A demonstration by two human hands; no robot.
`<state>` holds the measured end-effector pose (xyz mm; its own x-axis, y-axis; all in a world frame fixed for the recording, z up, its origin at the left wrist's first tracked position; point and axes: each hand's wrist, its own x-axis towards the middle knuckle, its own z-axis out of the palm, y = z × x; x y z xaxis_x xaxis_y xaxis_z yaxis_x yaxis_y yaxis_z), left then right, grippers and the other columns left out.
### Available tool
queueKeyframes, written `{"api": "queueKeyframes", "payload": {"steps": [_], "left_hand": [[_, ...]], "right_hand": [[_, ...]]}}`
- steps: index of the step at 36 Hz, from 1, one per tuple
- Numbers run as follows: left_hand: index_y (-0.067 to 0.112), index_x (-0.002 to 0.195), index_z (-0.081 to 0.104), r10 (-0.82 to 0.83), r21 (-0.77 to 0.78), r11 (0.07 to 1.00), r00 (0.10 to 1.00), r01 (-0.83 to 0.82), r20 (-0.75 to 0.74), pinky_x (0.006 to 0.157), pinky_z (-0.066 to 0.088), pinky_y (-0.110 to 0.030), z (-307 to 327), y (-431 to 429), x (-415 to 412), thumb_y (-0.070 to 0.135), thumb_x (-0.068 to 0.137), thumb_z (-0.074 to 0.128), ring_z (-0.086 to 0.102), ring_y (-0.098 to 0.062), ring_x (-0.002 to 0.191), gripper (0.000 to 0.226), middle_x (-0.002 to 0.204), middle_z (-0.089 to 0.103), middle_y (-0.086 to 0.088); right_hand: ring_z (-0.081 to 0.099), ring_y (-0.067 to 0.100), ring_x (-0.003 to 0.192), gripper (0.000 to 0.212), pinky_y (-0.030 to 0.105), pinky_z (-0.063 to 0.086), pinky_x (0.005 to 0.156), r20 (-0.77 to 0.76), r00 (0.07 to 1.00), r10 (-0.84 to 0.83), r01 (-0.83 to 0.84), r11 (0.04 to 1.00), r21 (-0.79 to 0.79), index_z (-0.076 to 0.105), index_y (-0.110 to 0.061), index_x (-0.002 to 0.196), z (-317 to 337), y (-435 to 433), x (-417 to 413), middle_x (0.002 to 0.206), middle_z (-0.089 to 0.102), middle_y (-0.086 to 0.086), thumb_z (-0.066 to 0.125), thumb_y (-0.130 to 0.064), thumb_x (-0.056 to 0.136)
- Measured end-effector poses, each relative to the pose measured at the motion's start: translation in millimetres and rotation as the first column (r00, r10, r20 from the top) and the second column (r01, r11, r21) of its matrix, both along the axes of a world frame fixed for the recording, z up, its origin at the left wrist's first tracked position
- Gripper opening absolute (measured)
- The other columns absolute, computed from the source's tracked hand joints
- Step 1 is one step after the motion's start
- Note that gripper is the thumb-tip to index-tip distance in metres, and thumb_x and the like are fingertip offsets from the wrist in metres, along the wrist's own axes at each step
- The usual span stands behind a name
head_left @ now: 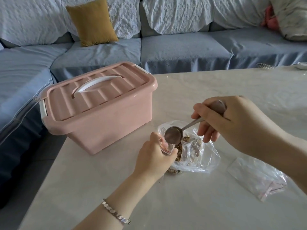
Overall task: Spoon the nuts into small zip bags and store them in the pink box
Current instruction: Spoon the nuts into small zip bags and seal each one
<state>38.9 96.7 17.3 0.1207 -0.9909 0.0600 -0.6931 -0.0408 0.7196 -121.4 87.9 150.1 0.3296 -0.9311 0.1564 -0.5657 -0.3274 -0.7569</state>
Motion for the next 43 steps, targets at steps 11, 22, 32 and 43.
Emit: {"api": "queueKeyframes", "payload": {"steps": [11, 22, 32, 43], "left_hand": [[0.022, 0.086, 0.037, 0.046, -0.142, 0.989, 0.998, -0.052, -0.043, 0.071, 0.050, -0.036, -5, 5, 10, 0.033, 0.075, 0.069, 0.063, -0.021, 0.075, 0.035, 0.077, 0.061, 0.006], [0.025, 0.086, 0.038, 0.177, 0.154, 0.976, 0.976, -0.157, -0.129, 0.057, 0.048, -0.018, -28, 19, 30, 0.025, 0.079, 0.065, 0.061, -0.008, 0.069, 0.028, 0.084, 0.058, 0.014], [0.023, 0.094, 0.039, 0.065, 0.278, 0.959, 0.997, -0.048, -0.052, 0.063, 0.042, -0.020, -31, 15, 12, 0.034, 0.082, 0.060, 0.056, -0.001, 0.080, 0.027, 0.087, 0.057, 0.015], [0.022, 0.091, 0.042, 0.091, 0.236, 0.970, 0.991, -0.067, -0.094, 0.069, 0.047, -0.026, -37, 17, 2, 0.033, 0.076, 0.068, 0.059, -0.006, 0.076, 0.032, 0.082, 0.060, 0.011]], "right_hand": [[0.066, 0.019, 0.051, 0.023, 0.023, 0.054, 0.051, 0.307, 0.950, -0.059, 0.030, 0.994, 0.101, 0.067, -0.012, 0.077, -24, 6, -11, 0.062, 0.070, 0.005, 0.049, -0.019, 0.090], [0.066, 0.020, 0.055, 0.026, 0.024, 0.054, 0.056, 0.251, 0.924, -0.290, 0.236, 0.945, 0.226, 0.067, -0.019, 0.074, -114, 3, -31, 0.063, 0.070, 0.005, 0.051, -0.009, 0.092], [0.064, 0.013, 0.054, 0.022, 0.012, 0.048, 0.055, 0.186, 0.939, -0.290, 0.230, 0.930, 0.287, 0.067, -0.015, 0.077, -141, 11, -17, 0.062, 0.068, 0.004, 0.052, -0.011, 0.092], [0.066, 0.022, 0.050, 0.028, 0.024, 0.054, 0.049, 0.376, 0.760, -0.531, 0.187, 0.732, 0.656, 0.063, 0.001, 0.082, -155, 10, -11, 0.058, 0.067, 0.013, 0.046, -0.016, 0.096]]}}
